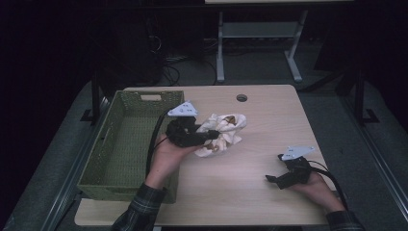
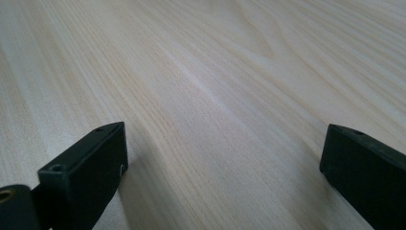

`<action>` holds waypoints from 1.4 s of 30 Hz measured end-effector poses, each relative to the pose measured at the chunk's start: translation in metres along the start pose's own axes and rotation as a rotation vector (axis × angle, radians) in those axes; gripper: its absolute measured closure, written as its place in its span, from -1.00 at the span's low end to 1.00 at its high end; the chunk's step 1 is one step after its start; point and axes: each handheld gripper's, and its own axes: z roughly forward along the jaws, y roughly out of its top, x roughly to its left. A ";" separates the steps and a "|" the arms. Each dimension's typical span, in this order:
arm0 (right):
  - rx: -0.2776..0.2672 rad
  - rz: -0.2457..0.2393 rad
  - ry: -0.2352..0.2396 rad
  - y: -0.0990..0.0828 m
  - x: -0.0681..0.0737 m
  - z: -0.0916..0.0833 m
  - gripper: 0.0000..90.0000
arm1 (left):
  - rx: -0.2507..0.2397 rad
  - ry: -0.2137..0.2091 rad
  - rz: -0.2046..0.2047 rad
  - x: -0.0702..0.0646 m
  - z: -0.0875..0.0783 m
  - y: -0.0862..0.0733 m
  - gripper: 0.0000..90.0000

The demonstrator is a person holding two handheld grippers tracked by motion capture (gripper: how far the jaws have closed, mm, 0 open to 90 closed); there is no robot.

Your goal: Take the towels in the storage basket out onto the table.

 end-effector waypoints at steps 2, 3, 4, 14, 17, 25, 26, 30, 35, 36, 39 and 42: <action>0.000 0.000 0.000 0.000 0.000 0.000 -0.96 | -0.002 0.004 -0.002 -0.003 0.006 0.000 0.67; 0.000 0.000 0.000 0.000 0.000 0.000 -0.96 | -0.003 0.003 -0.004 -0.004 0.010 -0.001 0.67; 0.000 0.000 0.000 0.000 0.000 0.000 -0.96 | -0.005 0.003 -0.004 -0.006 0.014 -0.001 0.67; 0.000 0.000 0.000 0.000 0.000 0.000 -0.96 | 0.025 0.026 -0.014 -0.017 0.050 -0.010 0.67; 0.001 0.002 0.001 0.000 0.000 0.000 -0.96 | 0.041 0.027 -0.012 -0.021 0.062 -0.015 0.67; -0.001 0.003 0.001 0.000 0.000 0.000 -0.96 | 0.095 0.035 -0.001 -0.023 0.089 -0.033 0.67; -0.001 0.003 0.002 0.000 0.000 0.000 -0.96 | 0.102 0.035 -0.002 -0.023 0.092 -0.036 0.67; 0.000 0.001 0.000 0.000 0.000 0.000 -0.96 | 0.129 0.040 -0.013 -0.020 0.108 -0.049 0.67; 0.002 0.003 0.001 0.000 0.000 0.000 -0.96 | 0.143 0.046 0.015 -0.016 0.124 -0.063 0.66; -0.001 -0.005 -0.002 0.000 0.000 0.000 -0.96 | 0.144 0.041 0.024 -0.015 0.126 -0.065 0.66; 0.001 0.000 0.000 0.000 0.000 0.000 -0.96 | 0.159 0.035 0.034 -0.011 0.133 -0.072 0.66; 0.001 0.000 0.001 0.000 0.000 0.000 -0.96 | 0.169 0.022 0.045 -0.010 0.142 -0.079 0.66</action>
